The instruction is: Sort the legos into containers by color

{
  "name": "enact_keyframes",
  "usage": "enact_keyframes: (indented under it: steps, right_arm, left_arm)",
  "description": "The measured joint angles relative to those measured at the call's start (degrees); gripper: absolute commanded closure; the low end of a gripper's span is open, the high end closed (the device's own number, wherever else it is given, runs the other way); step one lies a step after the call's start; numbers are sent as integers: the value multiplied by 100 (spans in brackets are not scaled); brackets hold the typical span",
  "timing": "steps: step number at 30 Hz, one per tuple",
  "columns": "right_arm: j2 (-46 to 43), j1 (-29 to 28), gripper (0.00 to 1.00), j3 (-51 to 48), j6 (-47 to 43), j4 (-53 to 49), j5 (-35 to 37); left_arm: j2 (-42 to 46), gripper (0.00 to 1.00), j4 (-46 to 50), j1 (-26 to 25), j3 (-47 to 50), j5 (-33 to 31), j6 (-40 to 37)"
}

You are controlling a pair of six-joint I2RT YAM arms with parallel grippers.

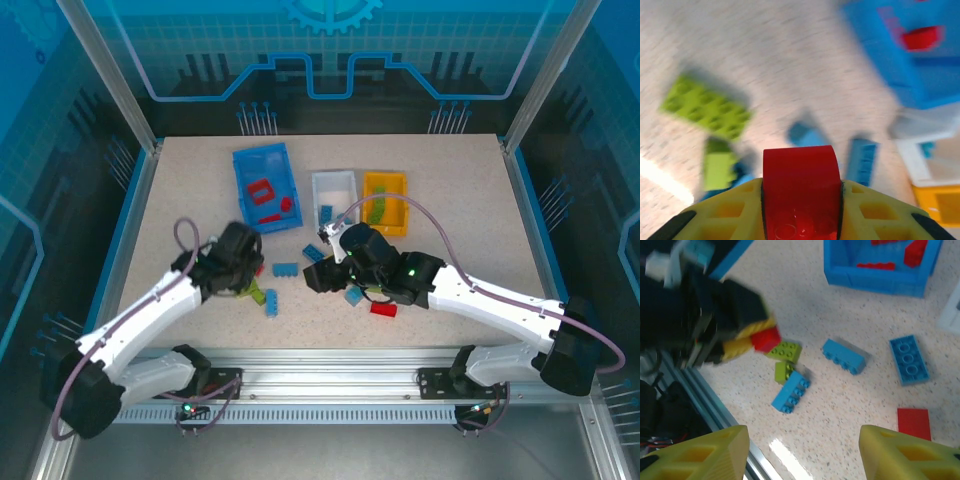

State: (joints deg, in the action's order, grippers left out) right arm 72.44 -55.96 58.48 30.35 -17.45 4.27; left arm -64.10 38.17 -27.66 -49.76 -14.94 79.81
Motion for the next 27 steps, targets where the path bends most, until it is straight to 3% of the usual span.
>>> enact_keyframes:
  steps: [8, 13, 20, 27]
  right_arm:
    - [151, 321, 38, 557, -39, 334, -24]
    - [184, 549, 38, 691, -37, 450, -26]
    - [195, 728, 38, 680, -4, 466, -50]
    - [219, 857, 38, 533, 70, 509, -157]
  left_arm:
    - [-2319, 85, 210, 688, -2997, 282, -2463]
    - [-3786, 86, 339, 903, -4133, 289, -3314]
    - [-5198, 82, 507, 1080, -4756, 286, -3895]
    - [-5657, 64, 553, 1080, -4889, 286, -4081]
